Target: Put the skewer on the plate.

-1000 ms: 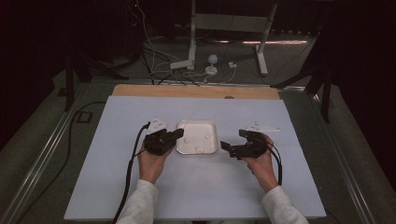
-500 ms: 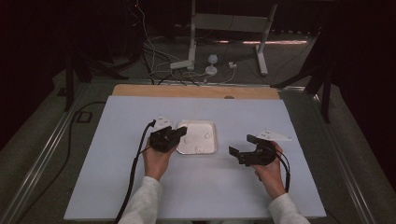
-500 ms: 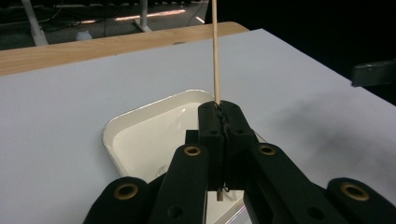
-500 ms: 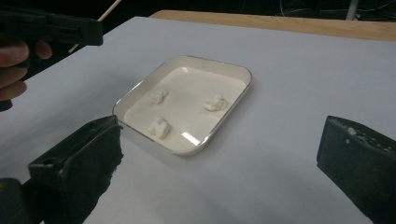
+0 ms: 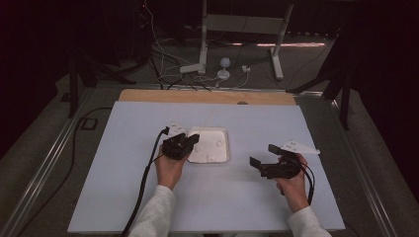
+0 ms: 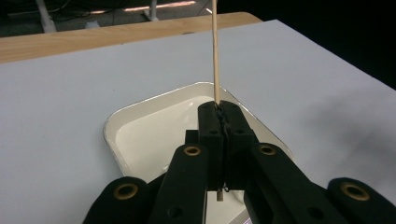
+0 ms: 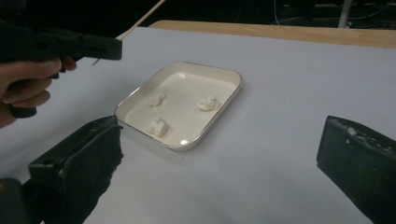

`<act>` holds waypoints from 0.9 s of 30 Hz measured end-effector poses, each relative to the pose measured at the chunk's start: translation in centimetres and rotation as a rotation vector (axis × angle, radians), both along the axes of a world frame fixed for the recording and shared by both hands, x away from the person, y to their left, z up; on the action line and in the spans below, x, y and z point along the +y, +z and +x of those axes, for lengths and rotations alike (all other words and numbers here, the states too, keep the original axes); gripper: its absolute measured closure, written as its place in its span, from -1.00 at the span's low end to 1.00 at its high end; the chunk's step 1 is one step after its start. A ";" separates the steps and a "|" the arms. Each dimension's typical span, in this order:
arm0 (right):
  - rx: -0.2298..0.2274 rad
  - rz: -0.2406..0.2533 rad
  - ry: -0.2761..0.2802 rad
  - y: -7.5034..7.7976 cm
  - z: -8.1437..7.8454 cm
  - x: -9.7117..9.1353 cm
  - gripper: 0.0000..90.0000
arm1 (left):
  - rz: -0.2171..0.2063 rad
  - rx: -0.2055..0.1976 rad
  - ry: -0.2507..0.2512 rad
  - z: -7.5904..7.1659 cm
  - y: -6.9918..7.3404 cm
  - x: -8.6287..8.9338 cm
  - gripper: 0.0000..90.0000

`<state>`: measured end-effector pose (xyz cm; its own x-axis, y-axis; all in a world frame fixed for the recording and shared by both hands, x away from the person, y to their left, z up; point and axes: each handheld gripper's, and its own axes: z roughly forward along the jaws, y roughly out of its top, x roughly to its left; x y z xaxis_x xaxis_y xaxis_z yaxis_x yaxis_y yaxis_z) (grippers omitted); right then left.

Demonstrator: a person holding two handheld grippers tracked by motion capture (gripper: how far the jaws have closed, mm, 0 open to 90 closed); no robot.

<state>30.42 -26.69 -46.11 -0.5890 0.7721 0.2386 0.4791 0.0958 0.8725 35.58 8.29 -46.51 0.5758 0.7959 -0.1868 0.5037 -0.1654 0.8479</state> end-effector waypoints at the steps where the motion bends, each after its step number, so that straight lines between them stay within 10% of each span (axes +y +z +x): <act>1: -0.002 0.002 -0.003 0.0 0.0 -0.1 -1.00 | 0.000 0.002 0.000 0.0 -0.1 -0.1 0.99; 27: 0.000 0.013 -0.012 0.2 -0.2 -0.7 -1.00 | 0.029 0.068 0.036 0.3 -2.3 -1.6 0.98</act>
